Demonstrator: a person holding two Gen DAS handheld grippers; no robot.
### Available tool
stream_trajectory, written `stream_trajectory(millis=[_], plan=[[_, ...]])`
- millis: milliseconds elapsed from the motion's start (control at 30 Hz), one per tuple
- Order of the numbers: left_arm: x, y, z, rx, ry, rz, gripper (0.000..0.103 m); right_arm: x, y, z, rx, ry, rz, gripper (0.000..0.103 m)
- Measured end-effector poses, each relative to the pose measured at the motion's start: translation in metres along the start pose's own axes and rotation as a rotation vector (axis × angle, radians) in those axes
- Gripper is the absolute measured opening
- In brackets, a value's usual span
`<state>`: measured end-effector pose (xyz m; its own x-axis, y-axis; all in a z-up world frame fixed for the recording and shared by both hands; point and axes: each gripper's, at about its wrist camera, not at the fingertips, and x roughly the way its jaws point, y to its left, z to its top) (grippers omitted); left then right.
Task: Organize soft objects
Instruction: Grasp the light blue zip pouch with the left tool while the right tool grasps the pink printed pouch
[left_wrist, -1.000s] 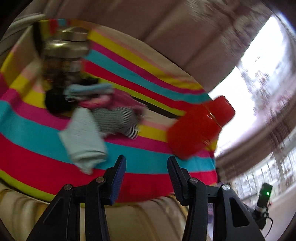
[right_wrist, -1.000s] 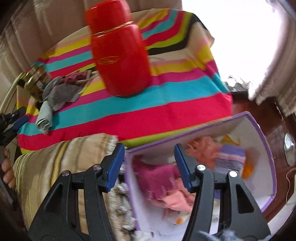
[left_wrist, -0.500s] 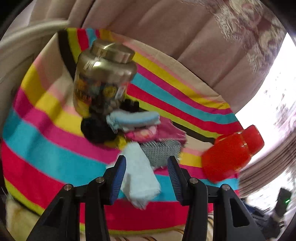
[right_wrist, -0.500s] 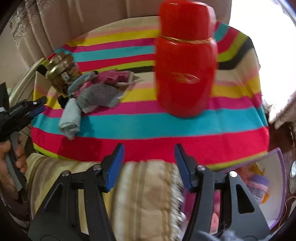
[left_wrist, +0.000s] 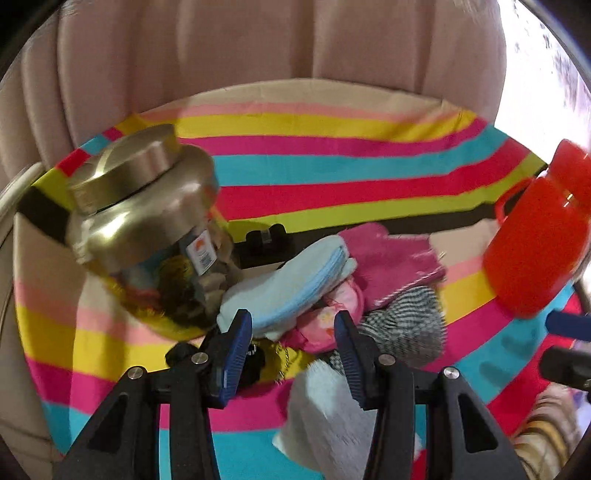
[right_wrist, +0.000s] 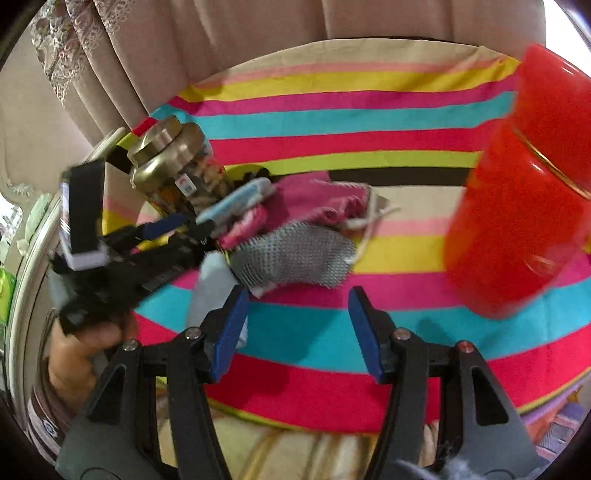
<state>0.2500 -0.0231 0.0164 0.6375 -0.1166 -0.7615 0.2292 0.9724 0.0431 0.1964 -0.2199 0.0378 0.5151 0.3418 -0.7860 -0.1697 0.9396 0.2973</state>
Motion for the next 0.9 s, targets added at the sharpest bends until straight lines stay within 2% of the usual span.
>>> stream_trajectory(millis=[200,267,300,633,900], plan=[[0.036,0.004,0.005,0.037,0.053,0.005,0.044,0.029,0.011,0.022,0.021,0.004,0.026,0.062],[0.041,0.011,0.004,0.004,0.057,-0.006,0.02,0.042,0.012,0.028,0.037,0.014,0.034,0.063],[0.041,0.016,0.002,-0.024,0.052,-0.032,0.017,0.045,0.012,0.029,0.042,0.018,0.036,0.063],[0.003,0.049,-0.009,-0.19,-0.083,-0.156,0.013,0.095,0.028,0.046,0.057,0.074,0.059,0.063],[-0.029,0.076,-0.023,-0.299,-0.18,-0.174,0.012,0.123,0.051,0.057,-0.001,0.098,0.038,0.063]])
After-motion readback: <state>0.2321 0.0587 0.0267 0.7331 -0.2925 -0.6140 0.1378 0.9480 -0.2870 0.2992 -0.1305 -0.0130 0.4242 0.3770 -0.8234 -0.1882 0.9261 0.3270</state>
